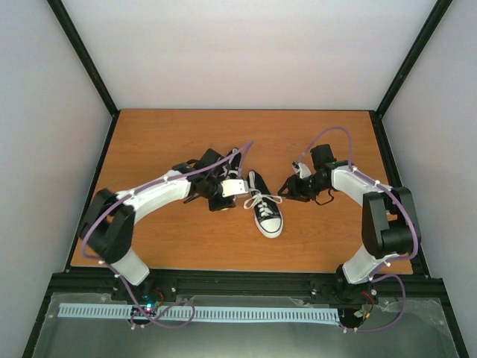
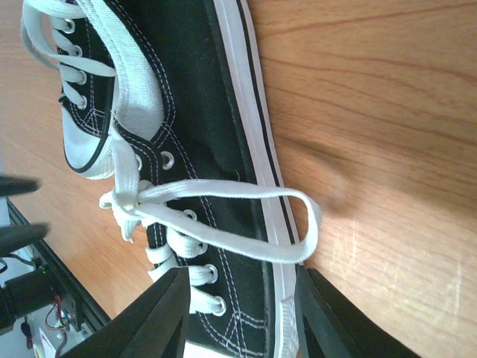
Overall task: Tie the shoes
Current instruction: Tie the shoelace on the shoe.
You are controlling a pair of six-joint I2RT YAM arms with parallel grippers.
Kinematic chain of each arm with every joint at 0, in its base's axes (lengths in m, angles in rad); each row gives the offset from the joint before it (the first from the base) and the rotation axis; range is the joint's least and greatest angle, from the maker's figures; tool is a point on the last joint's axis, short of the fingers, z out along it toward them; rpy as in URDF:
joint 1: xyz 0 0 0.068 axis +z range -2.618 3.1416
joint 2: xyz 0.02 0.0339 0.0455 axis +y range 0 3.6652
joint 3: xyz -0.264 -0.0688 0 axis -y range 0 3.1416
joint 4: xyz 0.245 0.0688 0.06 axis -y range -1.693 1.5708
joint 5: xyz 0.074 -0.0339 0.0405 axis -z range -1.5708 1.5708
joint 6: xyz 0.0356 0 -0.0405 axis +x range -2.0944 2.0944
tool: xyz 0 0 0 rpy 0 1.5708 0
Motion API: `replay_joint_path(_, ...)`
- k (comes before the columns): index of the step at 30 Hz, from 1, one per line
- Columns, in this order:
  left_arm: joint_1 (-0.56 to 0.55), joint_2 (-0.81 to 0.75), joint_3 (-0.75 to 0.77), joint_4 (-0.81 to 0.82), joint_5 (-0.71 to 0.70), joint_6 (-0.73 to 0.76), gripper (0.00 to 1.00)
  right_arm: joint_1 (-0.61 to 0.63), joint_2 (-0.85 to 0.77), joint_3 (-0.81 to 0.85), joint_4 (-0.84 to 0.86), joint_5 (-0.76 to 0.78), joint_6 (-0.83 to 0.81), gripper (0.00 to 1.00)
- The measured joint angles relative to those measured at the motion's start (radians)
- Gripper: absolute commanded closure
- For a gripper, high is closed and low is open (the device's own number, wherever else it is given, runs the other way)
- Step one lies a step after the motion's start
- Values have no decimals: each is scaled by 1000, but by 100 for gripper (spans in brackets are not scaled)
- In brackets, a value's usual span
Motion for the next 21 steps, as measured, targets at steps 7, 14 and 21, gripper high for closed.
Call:
replay_joint_path(7,-53,-136,-41,39,129,16,81,13,-69,3,-31,69,27,64)
replay_joint_path(14,-135,-32,-95,198,131,-2,81,145,-63,55,22,81,68,66)
replay_joint_path(21,-152,53,-95,290,32,-23,85,159,-60,55,42,91,92,68)
